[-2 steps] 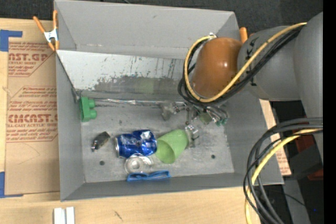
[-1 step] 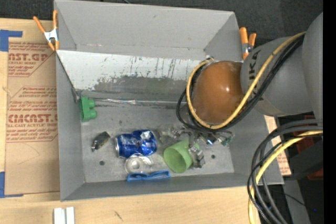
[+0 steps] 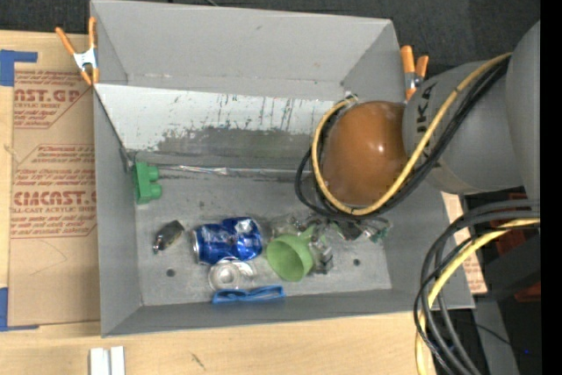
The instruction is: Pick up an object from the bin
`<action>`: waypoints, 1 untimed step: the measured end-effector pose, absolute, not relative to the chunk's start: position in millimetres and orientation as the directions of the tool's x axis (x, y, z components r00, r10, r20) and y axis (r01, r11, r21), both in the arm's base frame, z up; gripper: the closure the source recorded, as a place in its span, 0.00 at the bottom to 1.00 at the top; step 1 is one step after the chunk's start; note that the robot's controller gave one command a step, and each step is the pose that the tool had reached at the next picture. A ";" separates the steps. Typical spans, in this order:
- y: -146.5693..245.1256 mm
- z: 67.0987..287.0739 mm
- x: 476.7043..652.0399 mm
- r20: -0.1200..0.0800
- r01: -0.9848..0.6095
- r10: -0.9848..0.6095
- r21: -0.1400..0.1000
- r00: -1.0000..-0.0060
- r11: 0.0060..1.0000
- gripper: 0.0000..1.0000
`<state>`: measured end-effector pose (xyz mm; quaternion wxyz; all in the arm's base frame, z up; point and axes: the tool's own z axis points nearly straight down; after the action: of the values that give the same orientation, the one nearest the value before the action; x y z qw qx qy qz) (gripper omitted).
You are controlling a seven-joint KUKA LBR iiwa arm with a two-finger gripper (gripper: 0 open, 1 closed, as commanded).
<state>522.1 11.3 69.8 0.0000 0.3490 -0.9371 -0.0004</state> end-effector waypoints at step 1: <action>12.3 113.4 523.1 -0.004 -0.653 -0.653 -0.002 -0.757 0.757 1.00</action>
Offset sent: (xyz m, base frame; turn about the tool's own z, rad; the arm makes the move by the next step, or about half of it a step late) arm 0.0000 0.0000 0.0416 0.0000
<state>523.1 12.3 113.4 -0.0023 0.3485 -0.9373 0.0004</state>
